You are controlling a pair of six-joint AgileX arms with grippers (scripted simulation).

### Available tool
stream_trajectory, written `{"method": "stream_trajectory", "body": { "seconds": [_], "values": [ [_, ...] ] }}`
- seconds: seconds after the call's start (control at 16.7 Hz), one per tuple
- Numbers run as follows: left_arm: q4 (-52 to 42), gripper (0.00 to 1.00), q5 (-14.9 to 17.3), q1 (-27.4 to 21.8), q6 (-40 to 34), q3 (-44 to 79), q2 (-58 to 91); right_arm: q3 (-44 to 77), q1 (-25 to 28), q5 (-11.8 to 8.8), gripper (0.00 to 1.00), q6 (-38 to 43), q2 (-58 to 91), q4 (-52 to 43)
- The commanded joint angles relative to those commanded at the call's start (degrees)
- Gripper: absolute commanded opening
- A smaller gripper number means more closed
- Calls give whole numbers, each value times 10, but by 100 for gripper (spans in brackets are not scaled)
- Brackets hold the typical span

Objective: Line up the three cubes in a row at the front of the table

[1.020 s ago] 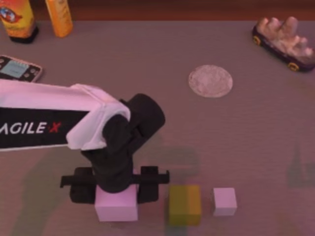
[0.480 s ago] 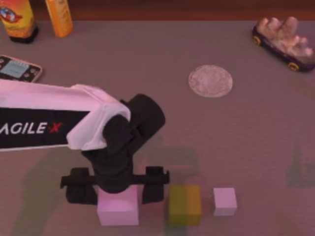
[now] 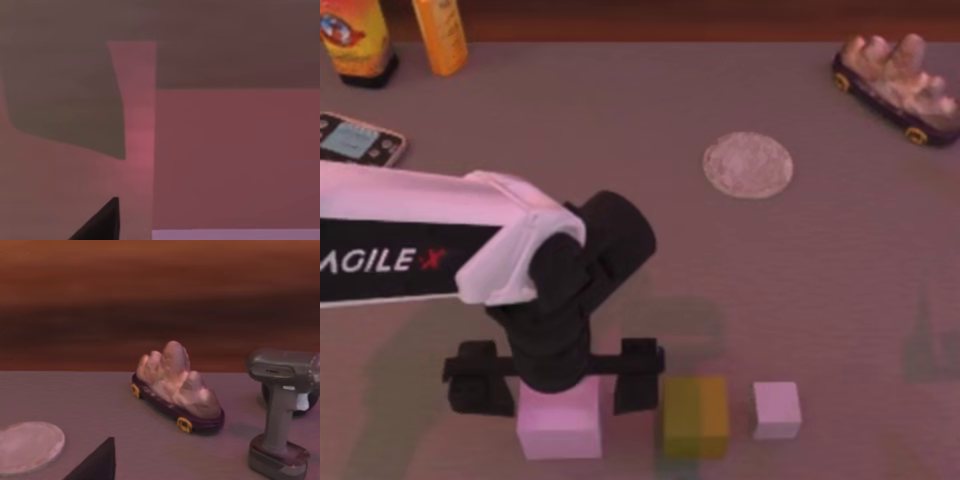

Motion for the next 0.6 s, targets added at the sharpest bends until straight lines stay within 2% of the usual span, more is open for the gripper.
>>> {"method": "stream_trajectory", "body": {
  "seconds": [0.42, 0.6],
  "values": [
    [-140, 100, -1, 8, -3, 81, -51, 0, 0, 0, 100, 0, 0, 0],
    [-159, 100, 0, 10, -2, 95, -64, 0, 0, 0, 100, 0, 0, 0]
  ]
}}
